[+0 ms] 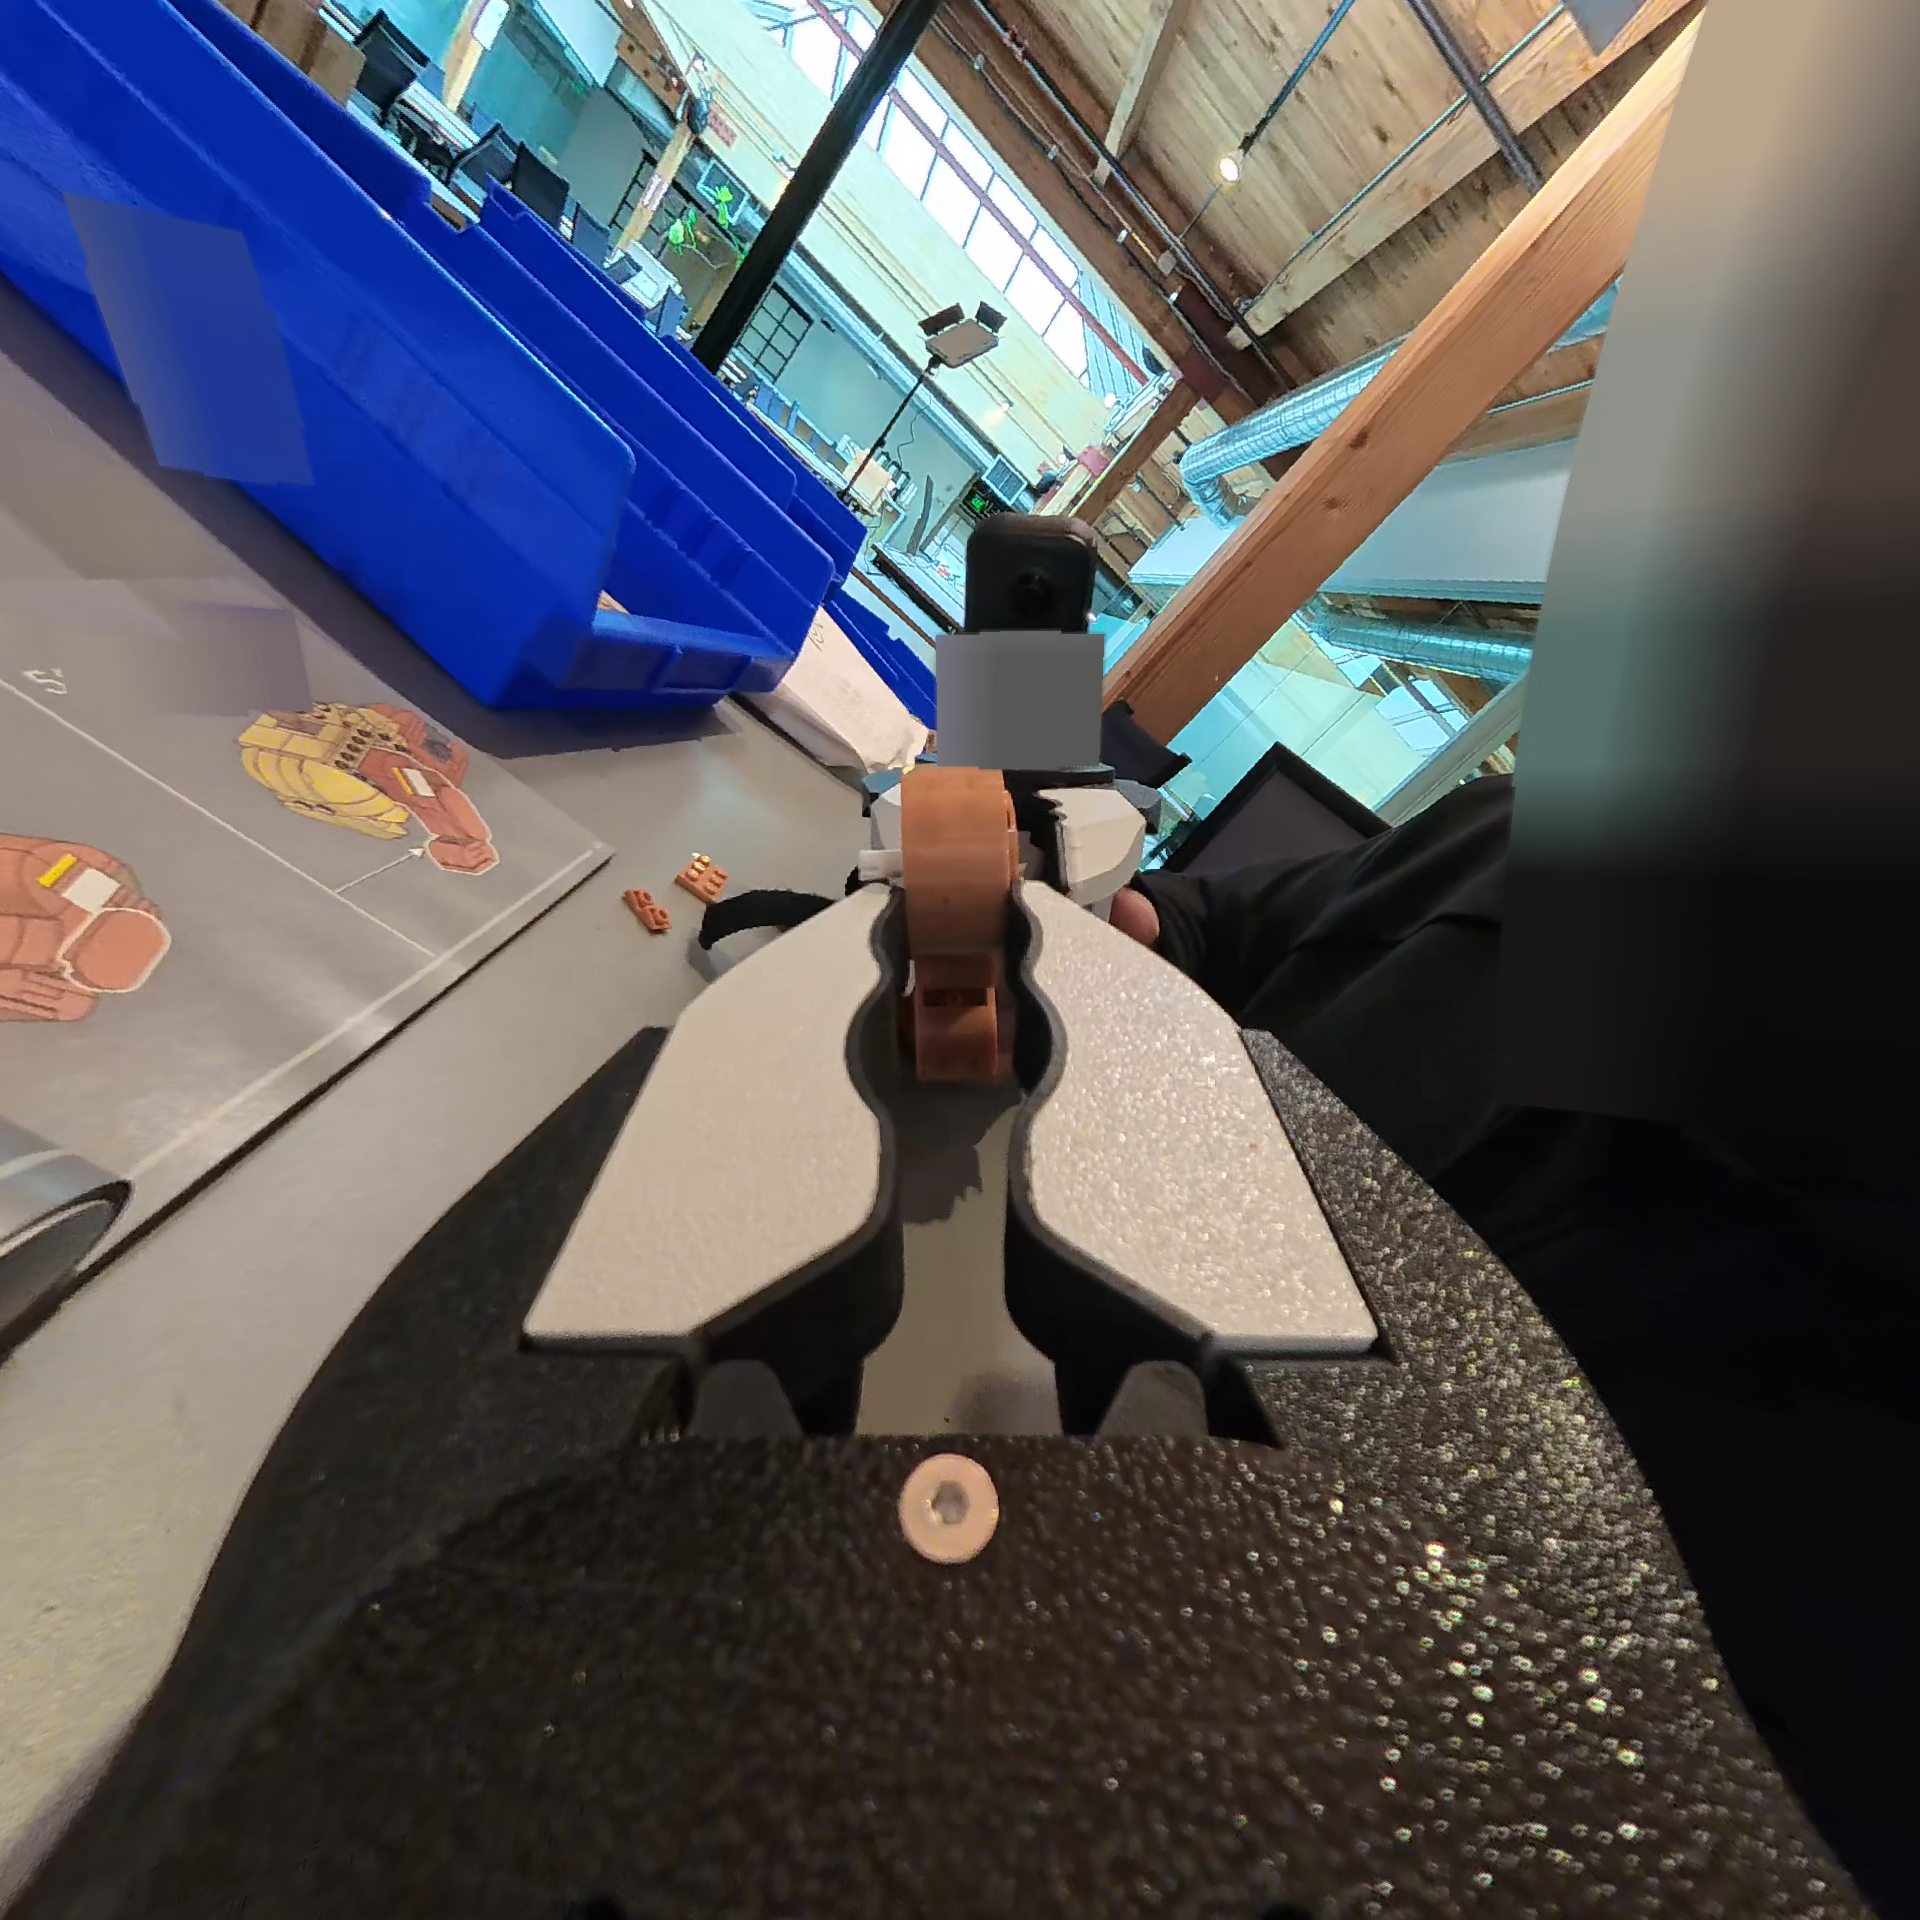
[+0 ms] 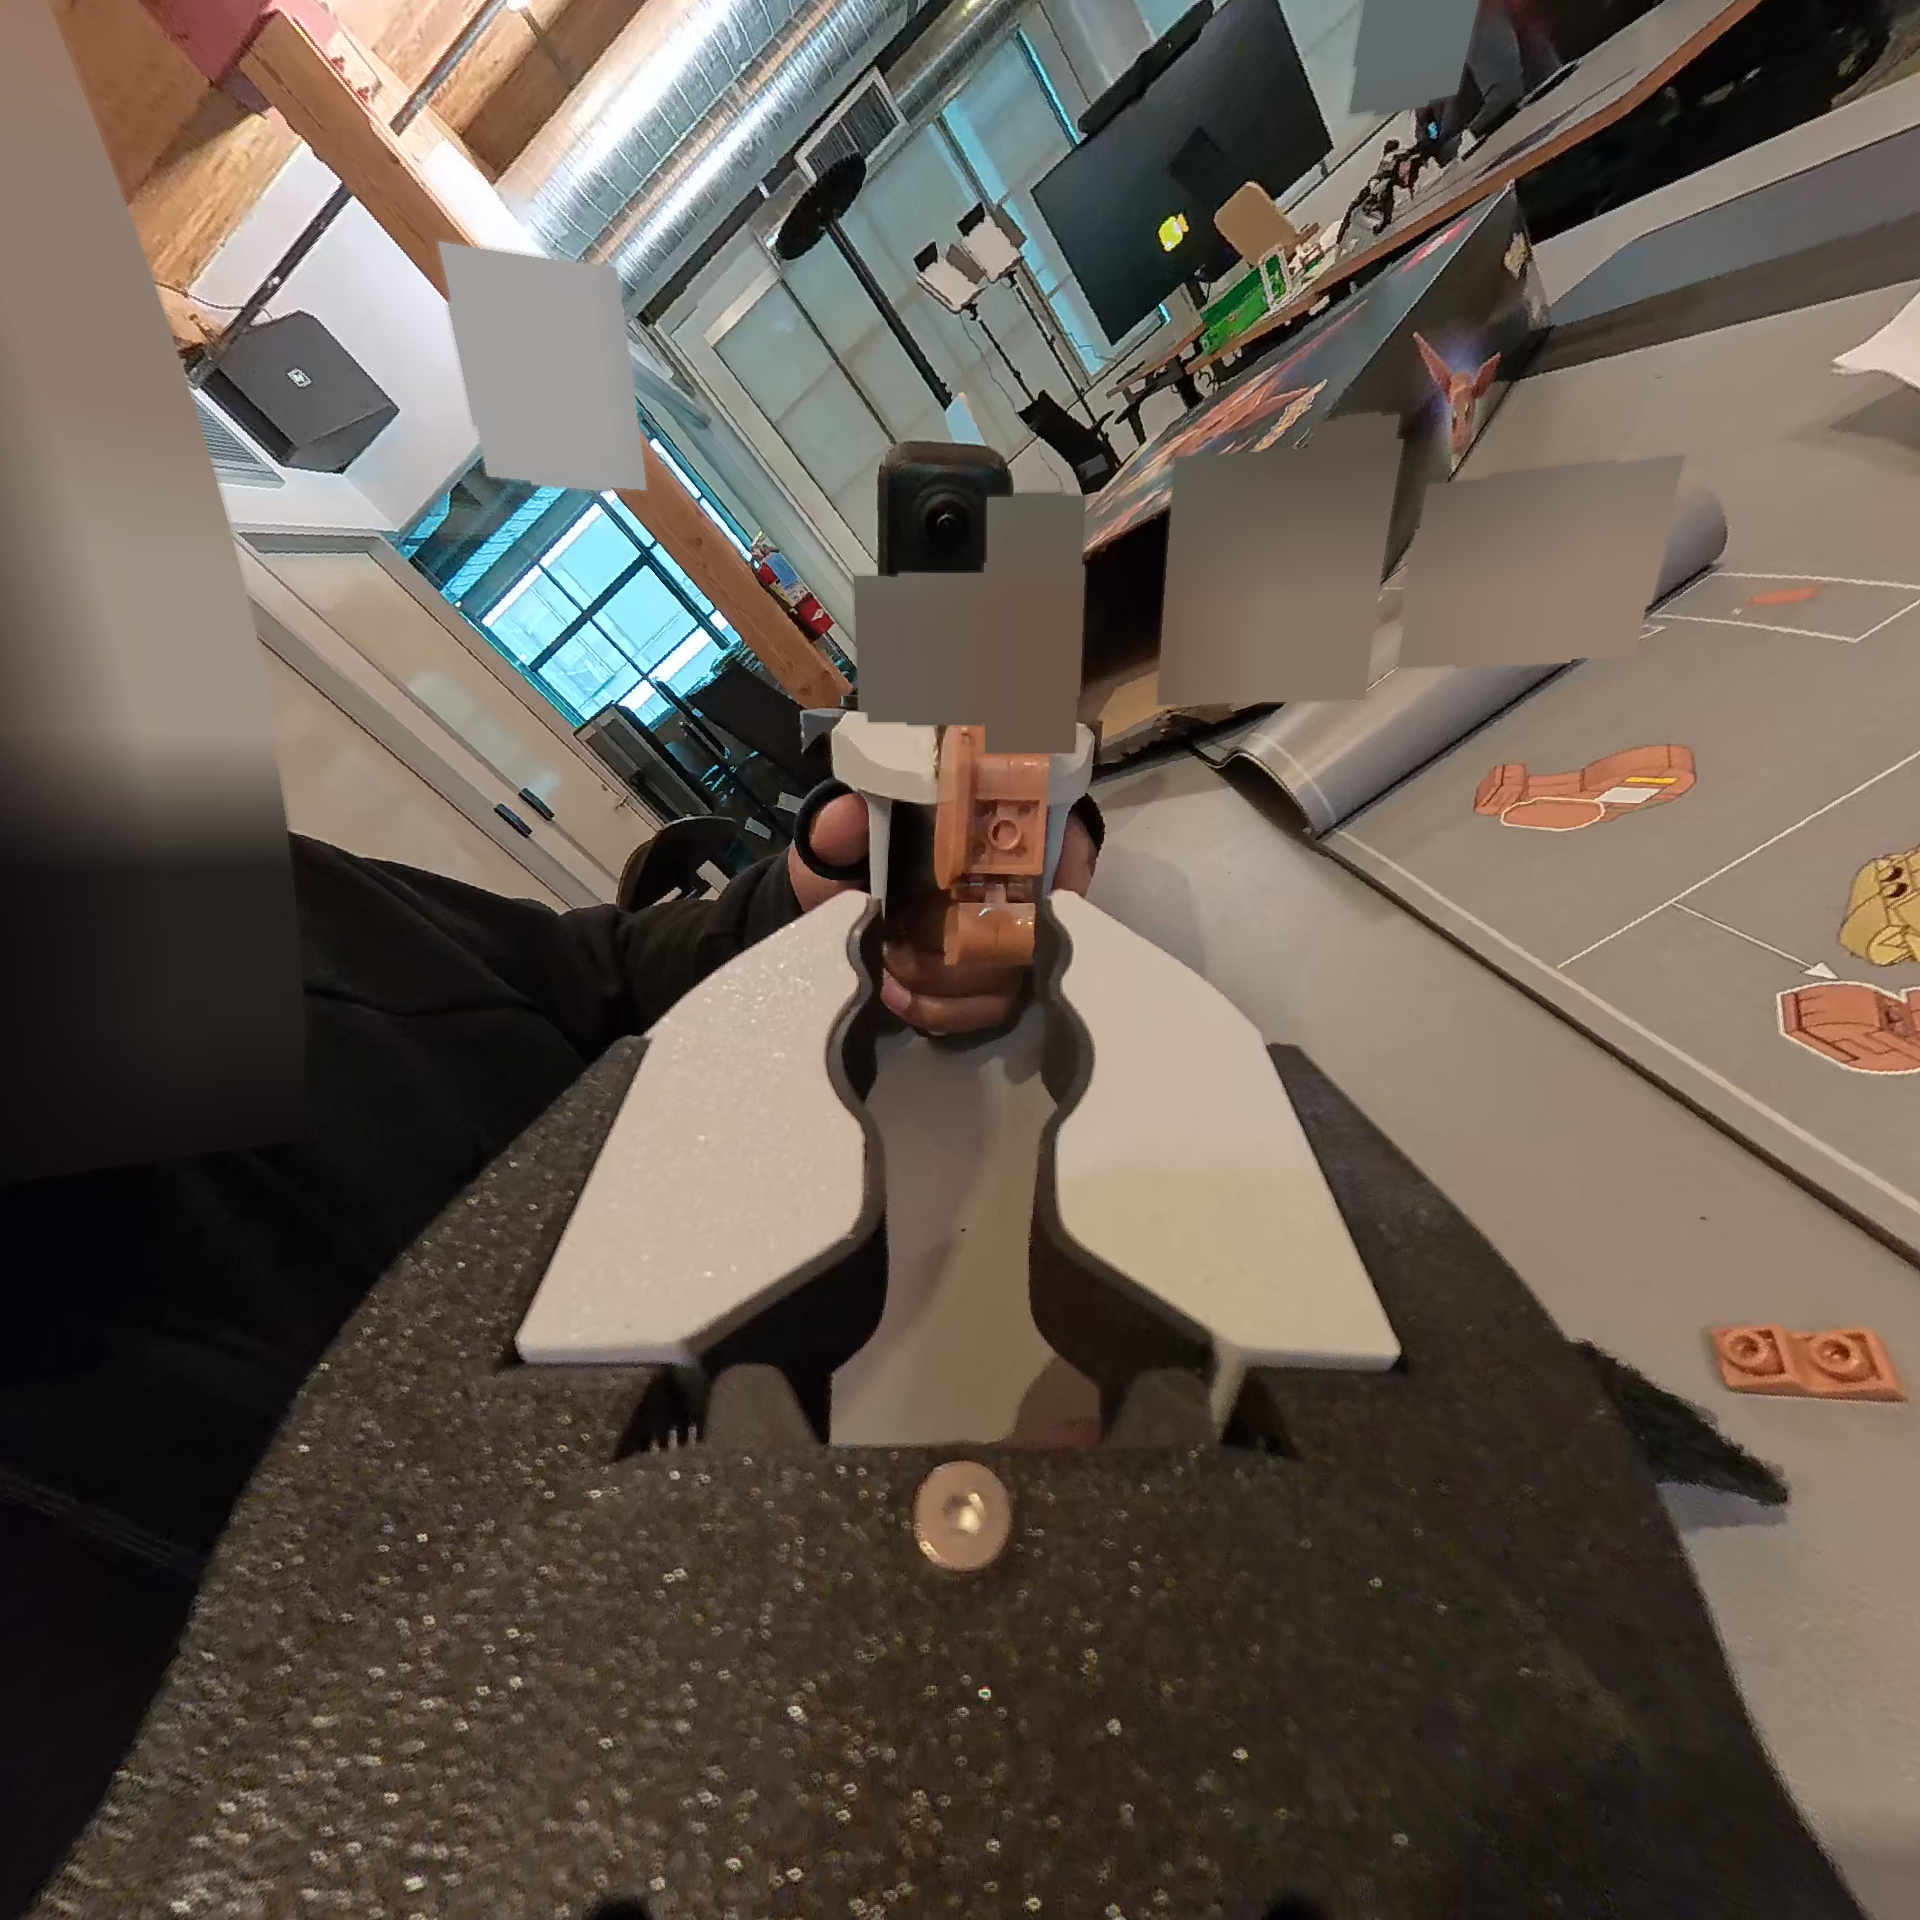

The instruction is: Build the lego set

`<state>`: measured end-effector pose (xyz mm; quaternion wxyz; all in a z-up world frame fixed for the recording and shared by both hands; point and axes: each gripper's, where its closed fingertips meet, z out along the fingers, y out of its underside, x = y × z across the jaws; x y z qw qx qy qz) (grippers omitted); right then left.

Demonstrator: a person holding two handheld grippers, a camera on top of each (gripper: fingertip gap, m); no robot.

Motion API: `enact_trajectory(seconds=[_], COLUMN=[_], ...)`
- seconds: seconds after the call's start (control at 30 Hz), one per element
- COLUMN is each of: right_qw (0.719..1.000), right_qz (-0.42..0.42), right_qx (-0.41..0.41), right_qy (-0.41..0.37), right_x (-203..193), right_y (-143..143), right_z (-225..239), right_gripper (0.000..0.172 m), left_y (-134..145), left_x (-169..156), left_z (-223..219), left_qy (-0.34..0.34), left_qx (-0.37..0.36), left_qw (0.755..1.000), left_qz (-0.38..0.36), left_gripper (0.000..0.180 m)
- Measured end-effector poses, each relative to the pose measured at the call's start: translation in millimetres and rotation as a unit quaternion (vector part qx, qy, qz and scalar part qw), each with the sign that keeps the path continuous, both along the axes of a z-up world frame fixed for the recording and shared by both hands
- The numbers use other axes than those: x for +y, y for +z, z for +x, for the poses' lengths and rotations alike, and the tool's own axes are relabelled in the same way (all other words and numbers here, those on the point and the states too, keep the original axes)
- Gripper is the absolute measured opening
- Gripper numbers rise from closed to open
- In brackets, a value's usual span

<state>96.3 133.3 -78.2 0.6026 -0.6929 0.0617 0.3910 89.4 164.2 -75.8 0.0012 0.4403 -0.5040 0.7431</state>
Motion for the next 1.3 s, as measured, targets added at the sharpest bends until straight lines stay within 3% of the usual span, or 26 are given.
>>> enact_trajectory(seconds=[0.9,1.3], right_qw=[1.0,1.0], right_qz=[-0.01,-0.004], right_qx=[0.023,0.005], right_qy=[-0.002,-0.006], right_x=[1.3,0.9], right_y=[-2.9,-2.5], right_z=[4.8,2.5], right_gripper=[0.023,0.023], left_y=[-5.4,27.9], left_x=[1.1,6.6], left_z=[2.9,-9.0], left_qy=[0.01,0.021], left_qx=[0.016,-0.139], left_qw=[1.0,0.99], left_qz=[0.012,0.002], left_gripper=[0.016,0.016])
